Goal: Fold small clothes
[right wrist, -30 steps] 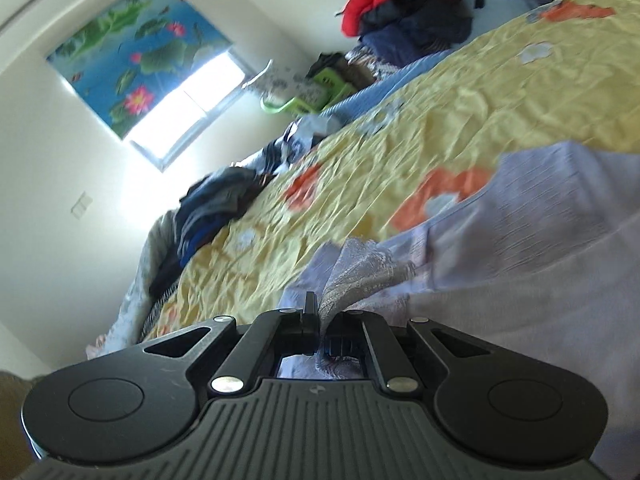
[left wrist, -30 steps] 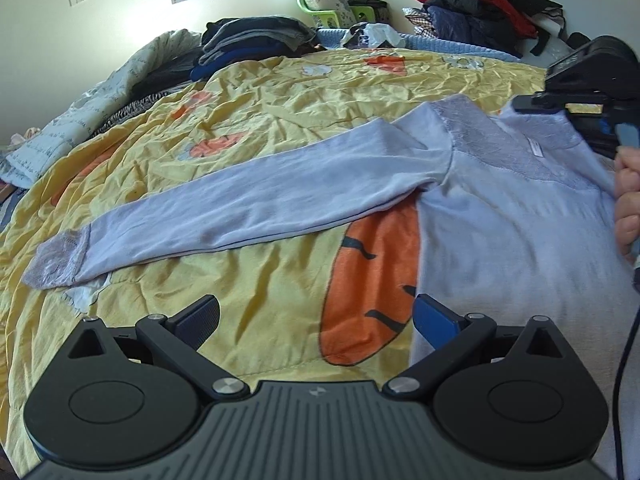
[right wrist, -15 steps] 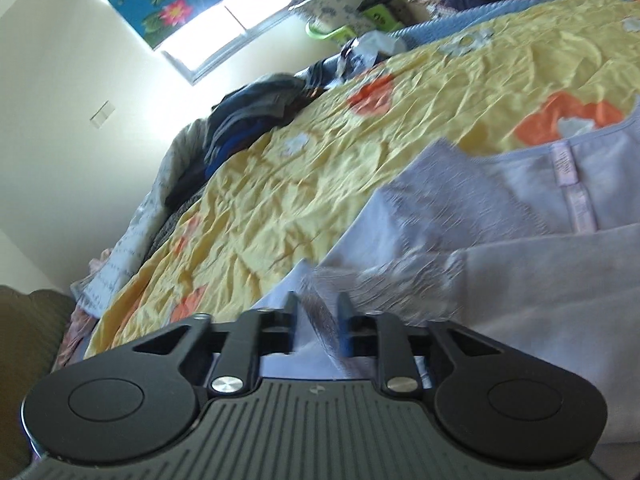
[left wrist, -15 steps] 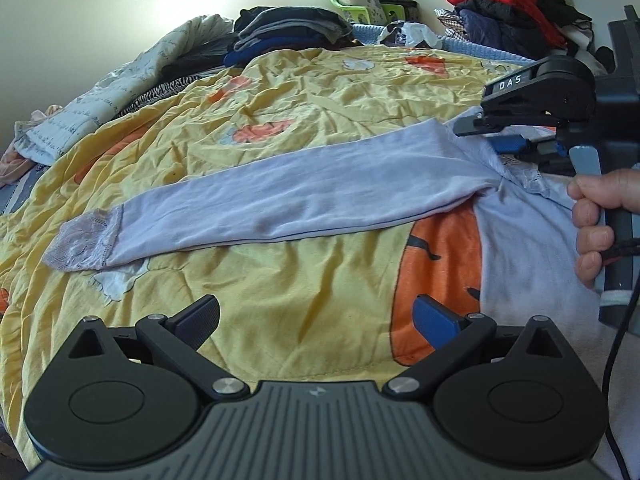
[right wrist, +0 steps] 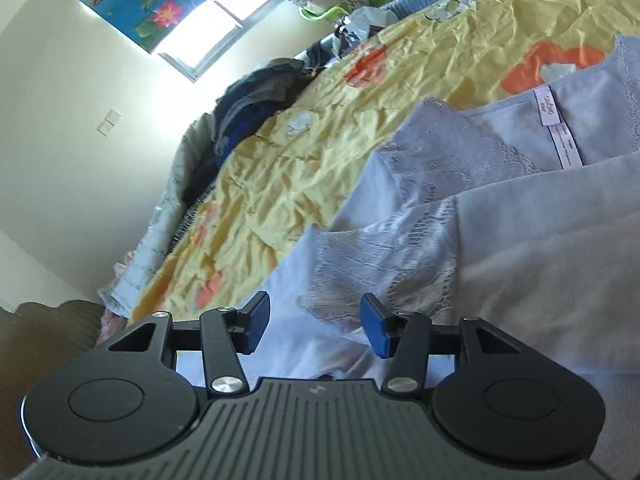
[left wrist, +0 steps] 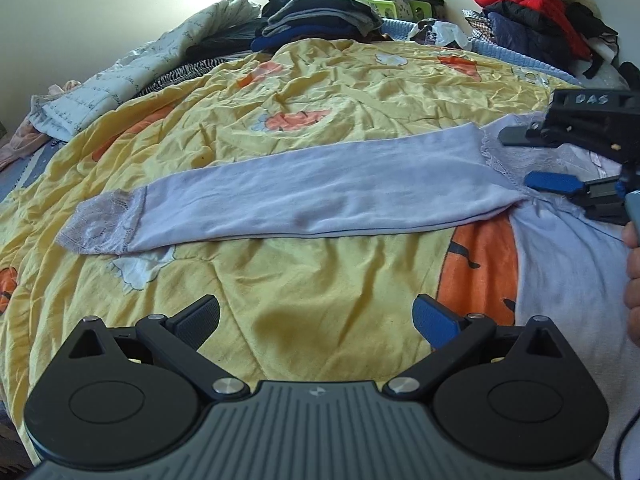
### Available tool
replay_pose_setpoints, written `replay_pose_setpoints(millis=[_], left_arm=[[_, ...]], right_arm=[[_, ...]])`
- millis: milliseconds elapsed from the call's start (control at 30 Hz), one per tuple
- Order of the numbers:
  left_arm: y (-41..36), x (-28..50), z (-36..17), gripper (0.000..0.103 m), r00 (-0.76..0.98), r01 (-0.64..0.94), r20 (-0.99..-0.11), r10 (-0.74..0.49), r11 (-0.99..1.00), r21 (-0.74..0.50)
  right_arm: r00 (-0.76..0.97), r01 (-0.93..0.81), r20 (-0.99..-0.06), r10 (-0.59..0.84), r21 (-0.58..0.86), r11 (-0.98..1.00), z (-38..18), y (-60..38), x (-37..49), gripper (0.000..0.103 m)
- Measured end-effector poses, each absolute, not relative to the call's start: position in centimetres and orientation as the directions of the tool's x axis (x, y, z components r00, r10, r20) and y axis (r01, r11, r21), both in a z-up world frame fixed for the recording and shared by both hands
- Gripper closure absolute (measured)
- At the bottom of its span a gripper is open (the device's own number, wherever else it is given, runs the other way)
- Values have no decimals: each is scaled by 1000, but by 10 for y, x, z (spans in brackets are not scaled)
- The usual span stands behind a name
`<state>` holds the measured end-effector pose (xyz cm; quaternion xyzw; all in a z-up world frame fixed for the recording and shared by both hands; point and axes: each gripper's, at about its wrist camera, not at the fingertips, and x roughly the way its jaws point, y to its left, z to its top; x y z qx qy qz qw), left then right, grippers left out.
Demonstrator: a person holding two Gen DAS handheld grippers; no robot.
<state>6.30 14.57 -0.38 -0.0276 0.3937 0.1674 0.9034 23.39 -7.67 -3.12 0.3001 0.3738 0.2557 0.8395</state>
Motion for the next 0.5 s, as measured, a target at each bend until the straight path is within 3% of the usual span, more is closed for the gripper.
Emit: replay_pose_setpoints(millis=[100,200,300,500], left_arm=[[152,65,-5,0,621,-345,-733,277,936,61],[156,66,-5,0,614,-358,-741,272,932,45],[158,66,-5,0,608,-373,-737,295,926,62],[164,68,-8,0,595,-395,-742,308,916,64]], right_arm=[[586,-235,-476,656,675,699,-26,-73,227,39],[571,-224,-529,628,635,739,-28,-70,226,41],[593,-257,-511,622,612,748,-17,-72,213,40],[696,-380,-504,511,345,858,13,-65,168,32]])
